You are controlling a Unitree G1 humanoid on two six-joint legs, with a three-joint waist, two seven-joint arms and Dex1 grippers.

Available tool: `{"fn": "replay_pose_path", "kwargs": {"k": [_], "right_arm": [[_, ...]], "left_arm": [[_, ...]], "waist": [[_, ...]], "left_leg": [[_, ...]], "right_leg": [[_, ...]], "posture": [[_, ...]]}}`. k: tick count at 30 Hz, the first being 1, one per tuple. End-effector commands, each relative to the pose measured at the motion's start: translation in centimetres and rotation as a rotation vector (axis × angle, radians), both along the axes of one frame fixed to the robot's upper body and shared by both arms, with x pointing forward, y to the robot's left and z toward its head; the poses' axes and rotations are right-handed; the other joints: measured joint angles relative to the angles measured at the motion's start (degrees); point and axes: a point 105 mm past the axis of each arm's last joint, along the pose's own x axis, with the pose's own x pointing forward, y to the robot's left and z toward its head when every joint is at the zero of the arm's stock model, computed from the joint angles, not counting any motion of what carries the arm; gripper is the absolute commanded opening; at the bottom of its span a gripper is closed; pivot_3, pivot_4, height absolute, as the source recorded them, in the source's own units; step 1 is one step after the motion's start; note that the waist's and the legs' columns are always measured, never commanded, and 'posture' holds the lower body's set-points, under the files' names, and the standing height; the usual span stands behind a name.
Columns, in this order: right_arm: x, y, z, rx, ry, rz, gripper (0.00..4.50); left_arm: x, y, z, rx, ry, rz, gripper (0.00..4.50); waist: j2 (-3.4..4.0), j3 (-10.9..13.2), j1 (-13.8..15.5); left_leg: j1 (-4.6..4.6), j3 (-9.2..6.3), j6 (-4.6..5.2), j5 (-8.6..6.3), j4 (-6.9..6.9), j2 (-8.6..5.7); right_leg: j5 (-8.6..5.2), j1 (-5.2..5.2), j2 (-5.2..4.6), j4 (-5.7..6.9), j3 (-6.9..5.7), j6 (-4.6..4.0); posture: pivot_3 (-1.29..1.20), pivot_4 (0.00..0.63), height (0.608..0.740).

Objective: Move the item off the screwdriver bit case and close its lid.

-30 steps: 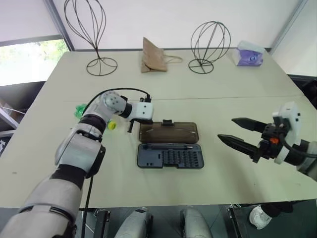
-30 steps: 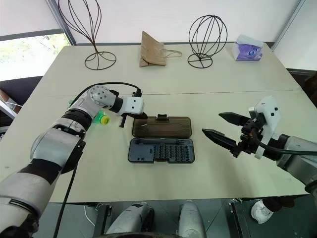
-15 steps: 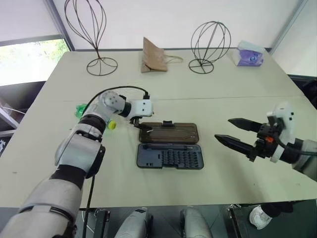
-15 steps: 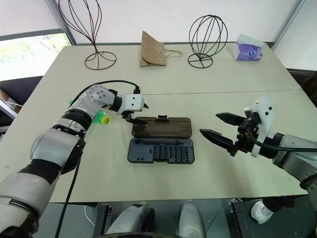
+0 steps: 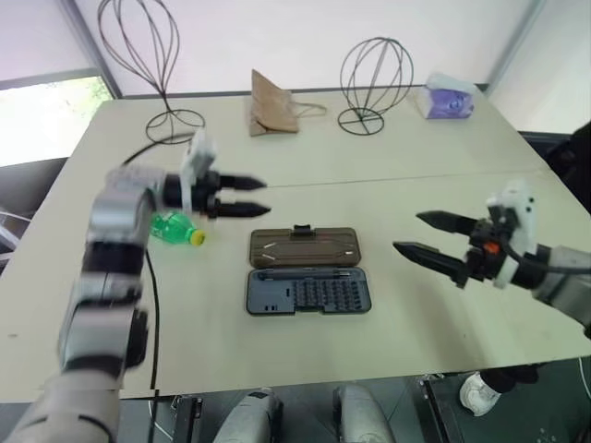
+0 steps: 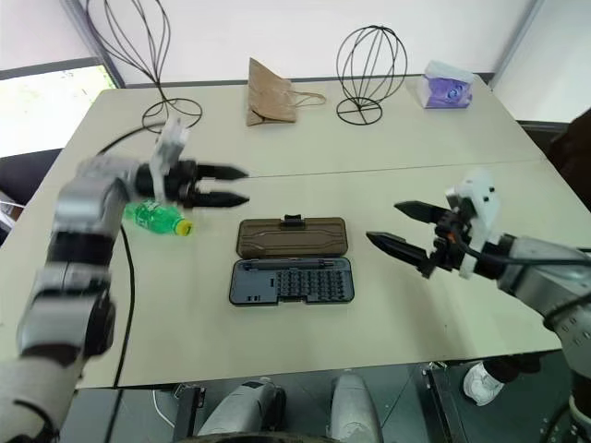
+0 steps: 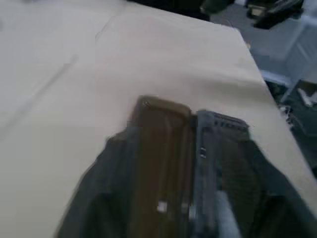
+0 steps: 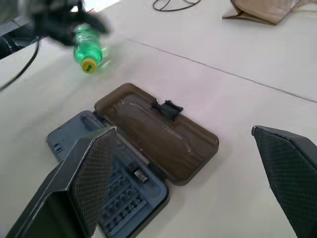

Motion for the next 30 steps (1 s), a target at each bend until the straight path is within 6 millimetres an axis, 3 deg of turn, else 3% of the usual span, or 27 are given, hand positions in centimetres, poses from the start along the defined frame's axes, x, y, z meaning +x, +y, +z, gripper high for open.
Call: {"fn": "replay_pose_path", "kwargs": {"k": [1,3,8,17,30], "right_arm": [[1.8,0.5,0.4,-0.028,-0.063,-0.013,4.5],[3.2,0.6,-0.2,-0.062,-0.071,-0.033,4.5],[6.1,1.4,-1.2,-0.114,-0.074,-0.037,4.5],[8.1,2.8,-2.2,-0.2,-0.055,-0.009,4.5],[10.8,4.3,-5.8,-0.376,0.093,0.119,4.5]], "left_arm": [[-4.3,-1.3,1.3,0.043,-0.099,-0.027,0.94],[-5.4,-1.3,-0.5,0.117,-0.115,-0.007,0.03],[-6.7,-1.4,-4.2,0.205,-0.092,-0.002,0.03],[-5.0,-0.3,-9.6,0.427,-0.167,-0.002,0.03],[-5.0,-0.1,-11.3,0.452,-0.166,0.022,0.03]], "waist": [[0.0,0.0,0.5],[0.05,0.0,0.8],[0.09,0.0,2.2],[0.14,0.0,2.7],[0.2,0.0,2.3]], "left_leg": [[0.0,-0.02,0.0,0.0,0.02,-0.03],[0.03,0.03,-0.01,0.0,0.0,-0.01],[0.15,0.08,-0.02,0.01,0.02,-0.03],[0.15,0.09,-0.02,0.01,-0.04,-0.02],[0.2,0.07,-0.02,0.01,-0.06,0.0]], "right_leg": [[0.0,0.02,-0.03,-0.03,0.0,0.0],[0.0,0.06,0.0,-0.14,0.0,-0.01],[-0.01,0.24,0.02,-0.33,0.01,-0.02],[0.0,0.31,0.03,-0.58,-0.02,-0.02],[0.0,0.36,0.05,-0.57,-0.03,-0.02]], "posture": [[0.0,0.15,0.74],[0.0,0.15,0.74],[0.0,0.15,0.74],[0.0,0.15,0.74],[0.0,0.15,0.74]]}}
